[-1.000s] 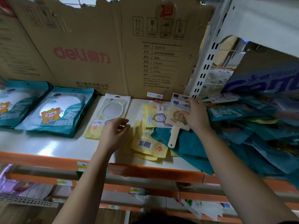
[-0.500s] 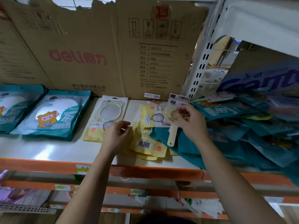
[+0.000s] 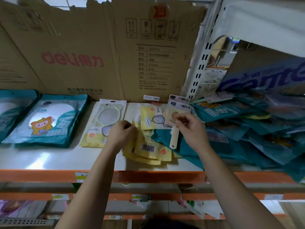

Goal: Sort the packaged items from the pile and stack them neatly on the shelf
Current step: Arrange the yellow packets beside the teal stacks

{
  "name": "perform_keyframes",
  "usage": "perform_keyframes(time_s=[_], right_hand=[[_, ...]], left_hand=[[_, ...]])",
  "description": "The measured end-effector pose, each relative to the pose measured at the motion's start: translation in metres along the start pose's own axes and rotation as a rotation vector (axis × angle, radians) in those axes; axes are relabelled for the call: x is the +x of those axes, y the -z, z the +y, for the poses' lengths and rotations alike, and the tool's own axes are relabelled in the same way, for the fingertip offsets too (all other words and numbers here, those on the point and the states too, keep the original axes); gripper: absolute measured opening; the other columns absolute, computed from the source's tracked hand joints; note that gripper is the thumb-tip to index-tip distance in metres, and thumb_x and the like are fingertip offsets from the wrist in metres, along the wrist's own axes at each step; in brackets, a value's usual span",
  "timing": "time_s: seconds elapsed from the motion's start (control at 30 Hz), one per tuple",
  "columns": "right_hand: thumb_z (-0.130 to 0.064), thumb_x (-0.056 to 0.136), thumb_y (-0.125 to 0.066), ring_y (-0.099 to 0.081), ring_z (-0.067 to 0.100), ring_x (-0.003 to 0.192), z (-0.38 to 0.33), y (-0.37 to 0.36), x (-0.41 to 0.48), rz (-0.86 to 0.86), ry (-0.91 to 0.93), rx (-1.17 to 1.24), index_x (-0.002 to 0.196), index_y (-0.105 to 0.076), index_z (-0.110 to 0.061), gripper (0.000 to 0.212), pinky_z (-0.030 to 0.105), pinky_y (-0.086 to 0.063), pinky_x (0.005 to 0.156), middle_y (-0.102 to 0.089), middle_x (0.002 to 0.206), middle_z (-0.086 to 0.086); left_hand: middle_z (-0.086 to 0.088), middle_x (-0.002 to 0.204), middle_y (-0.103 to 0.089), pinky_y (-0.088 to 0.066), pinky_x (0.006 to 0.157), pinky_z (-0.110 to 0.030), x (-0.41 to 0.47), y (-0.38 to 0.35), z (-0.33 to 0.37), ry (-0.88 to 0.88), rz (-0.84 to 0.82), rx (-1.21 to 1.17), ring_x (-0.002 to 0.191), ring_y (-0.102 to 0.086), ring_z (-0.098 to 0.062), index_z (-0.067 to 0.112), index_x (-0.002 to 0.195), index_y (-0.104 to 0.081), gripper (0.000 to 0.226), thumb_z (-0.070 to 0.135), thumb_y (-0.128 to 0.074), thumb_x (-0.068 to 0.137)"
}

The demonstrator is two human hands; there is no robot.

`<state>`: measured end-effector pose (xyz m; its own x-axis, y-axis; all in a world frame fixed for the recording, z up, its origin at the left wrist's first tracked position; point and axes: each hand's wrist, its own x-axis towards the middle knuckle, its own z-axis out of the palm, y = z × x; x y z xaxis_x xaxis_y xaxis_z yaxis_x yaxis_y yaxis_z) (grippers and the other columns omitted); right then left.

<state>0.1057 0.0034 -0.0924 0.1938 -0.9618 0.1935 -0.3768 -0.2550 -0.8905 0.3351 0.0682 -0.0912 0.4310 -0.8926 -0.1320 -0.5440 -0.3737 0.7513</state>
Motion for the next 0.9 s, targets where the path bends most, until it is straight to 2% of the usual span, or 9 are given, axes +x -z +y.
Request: perform_keyframes(time_s=[0.1,0.17,0.27,0.37,0.47,0.6,0.7,0.8,0.9], right_hand=[[-0.011,0.091,-0.064,-0.067,0.015,0.09,-0.003,0.0,0.002,-0.005,-0.011,0.073,0.098,-0.069,-0.019,0.012,0.033,-0.056,0.084,-0.07,0.097,-0.006],[-0.008,0.093,-0.061,-0.069,0.015,0.087,-0.014,-0.004,0.003,-0.053,-0.022,0.179,0.096,-0.07,-0.018,0.014,0.032,-0.057,0.079,-0.071,0.094,0.001],[-0.013,0.096,-0.058,-0.07,0.011,0.088,-0.038,-0.013,0.003,-0.185,-0.042,0.286,0.105,-0.07,-0.017,0.015,0.026,-0.056,0.076,-0.072,0.099,0.003],[-0.034,0.096,-0.055,-0.07,0.014,0.096,-0.057,-0.022,0.003,-0.284,-0.174,0.449,0.118,-0.065,-0.021,0.027,0.032,-0.059,0.081,-0.071,0.11,0.002],[-0.043,0.094,-0.055,-0.067,0.017,0.1,-0.061,-0.028,0.004,-0.225,-0.311,0.563,0.106,-0.061,-0.036,0.015,0.037,-0.058,0.084,-0.068,0.11,-0.005],[-0.019,0.095,-0.058,-0.064,0.021,0.11,-0.045,-0.023,0.005,-0.094,-0.319,0.507,0.124,-0.06,-0.024,0.029,0.044,-0.053,0.094,-0.068,0.116,-0.001],[-0.01,0.097,-0.056,-0.065,0.018,0.109,-0.034,-0.008,0.006,-0.058,-0.321,0.566,0.125,-0.06,-0.02,0.03,0.038,-0.052,0.093,-0.069,0.116,-0.001],[-0.01,0.097,-0.056,-0.065,0.018,0.107,-0.026,0.011,0.01,-0.004,-0.31,0.566,0.127,-0.059,-0.015,0.03,0.033,-0.052,0.089,-0.069,0.115,0.0],[-0.01,0.096,-0.058,-0.066,0.018,0.106,-0.019,0.024,0.013,0.016,-0.305,0.553,0.126,-0.06,-0.013,0.031,0.034,-0.052,0.09,-0.07,0.114,0.001]], left_hand=[[-0.004,0.089,-0.062,-0.048,0.07,-0.038,-0.009,0.02,0.009,-0.054,0.046,-0.22,0.086,-0.06,-0.028,0.015,0.09,-0.06,0.011,0.02,-0.052,0.095],[0.001,0.093,-0.066,-0.055,0.075,-0.046,-0.017,0.032,0.02,-0.102,0.05,-0.368,0.09,-0.065,-0.025,0.017,0.092,-0.061,0.011,0.022,-0.053,0.097],[0.021,0.1,-0.071,-0.06,0.075,-0.035,-0.03,0.035,0.041,-0.192,-0.008,-0.508,0.089,-0.07,-0.006,0.019,0.091,-0.063,0.007,0.02,-0.058,0.096],[0.011,0.121,-0.068,-0.058,0.086,-0.046,-0.037,0.02,0.053,-0.35,-0.055,-0.507,0.105,-0.068,-0.013,0.02,0.078,-0.06,0.013,0.023,-0.065,0.089],[0.006,0.123,-0.068,-0.056,0.09,-0.046,-0.043,0.002,0.057,-0.447,-0.127,-0.421,0.113,-0.064,-0.012,0.022,0.077,-0.065,0.011,0.026,-0.068,0.087],[-0.004,0.103,-0.073,-0.058,0.086,-0.038,-0.044,-0.002,0.053,-0.391,-0.137,-0.55,0.098,-0.069,-0.016,0.009,0.091,-0.071,0.012,0.02,-0.067,0.091],[-0.006,0.087,-0.072,-0.058,0.08,-0.046,-0.026,-0.001,0.031,-0.19,0.109,-0.402,0.083,-0.069,-0.023,0.015,0.089,-0.068,0.01,0.019,-0.061,0.095],[-0.005,0.107,-0.07,-0.055,0.086,-0.04,-0.014,-0.008,0.007,-0.03,0.07,0.073,0.096,-0.066,-0.022,0.013,0.111,-0.067,0.024,0.027,-0.063,0.093],[-0.008,0.118,-0.067,-0.054,0.084,-0.037,-0.014,-0.016,0.004,0.013,0.064,0.148,0.102,-0.063,-0.023,0.007,0.124,-0.061,0.046,0.032,-0.072,0.087]])
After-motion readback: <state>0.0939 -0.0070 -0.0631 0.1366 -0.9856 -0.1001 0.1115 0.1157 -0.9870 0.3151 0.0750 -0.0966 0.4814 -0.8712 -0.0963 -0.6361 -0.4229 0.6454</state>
